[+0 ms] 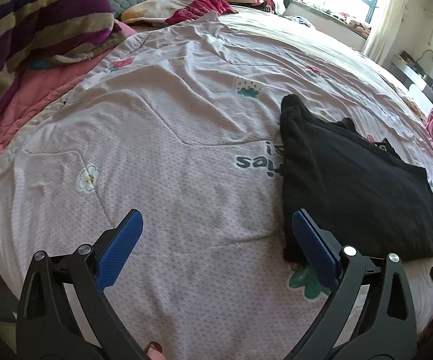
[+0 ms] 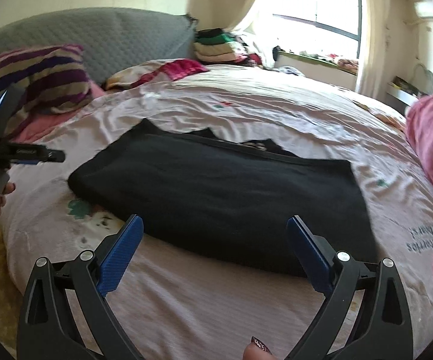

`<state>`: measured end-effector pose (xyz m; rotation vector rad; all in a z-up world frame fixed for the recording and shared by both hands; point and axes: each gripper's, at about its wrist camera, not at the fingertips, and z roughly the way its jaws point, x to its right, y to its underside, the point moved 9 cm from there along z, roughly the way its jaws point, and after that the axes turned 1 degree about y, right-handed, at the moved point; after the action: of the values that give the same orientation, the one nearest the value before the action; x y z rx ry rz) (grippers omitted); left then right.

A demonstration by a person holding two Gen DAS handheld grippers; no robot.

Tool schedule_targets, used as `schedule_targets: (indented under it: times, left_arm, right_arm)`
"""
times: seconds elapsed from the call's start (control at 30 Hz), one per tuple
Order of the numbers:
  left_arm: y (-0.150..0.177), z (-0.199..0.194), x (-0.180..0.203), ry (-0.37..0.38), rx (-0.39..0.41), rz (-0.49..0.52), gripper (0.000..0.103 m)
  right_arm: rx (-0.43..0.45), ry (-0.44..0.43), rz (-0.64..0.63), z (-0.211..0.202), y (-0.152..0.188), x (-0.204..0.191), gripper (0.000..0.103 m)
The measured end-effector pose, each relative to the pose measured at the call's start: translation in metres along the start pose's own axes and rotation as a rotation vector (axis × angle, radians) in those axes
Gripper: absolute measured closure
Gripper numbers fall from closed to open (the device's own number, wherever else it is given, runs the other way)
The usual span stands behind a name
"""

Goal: Fold small clothes
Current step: 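Move the right tool to the sweatshirt's folded edge and close on it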

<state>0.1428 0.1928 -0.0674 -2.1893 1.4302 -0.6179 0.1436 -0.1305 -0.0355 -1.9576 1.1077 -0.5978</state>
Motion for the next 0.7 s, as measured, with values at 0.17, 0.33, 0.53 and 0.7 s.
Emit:
schedule_targets:
  times: [0.17, 0.33, 0.53, 0.7]
  left_arm:
    - [-0.006, 0.006, -0.005, -0.008, -0.006, -0.005, 0.010]
    - [-0.013, 0.012, -0.008, -0.011, -0.010, -0.009, 0.010]
    - [-0.023, 0.018, -0.006, -0.008, -0.002, -0.007, 0.010]
    - [-0.029, 0.027, -0.003, -0.006, -0.008, -0.002, 0.010]
  right_arm:
    - [-0.012, -0.049, -0.080, 0.014, -0.008, -0.038, 0.007]
    - [-0.057, -0.071, -0.168, 0.036, -0.006, -0.076, 0.007]
    - [-0.120, -0.073, -0.210, 0.062, 0.003, -0.101, 0.007]
    - [-0.132, -0.072, -0.224, 0.076, 0.000, -0.113, 0.007]
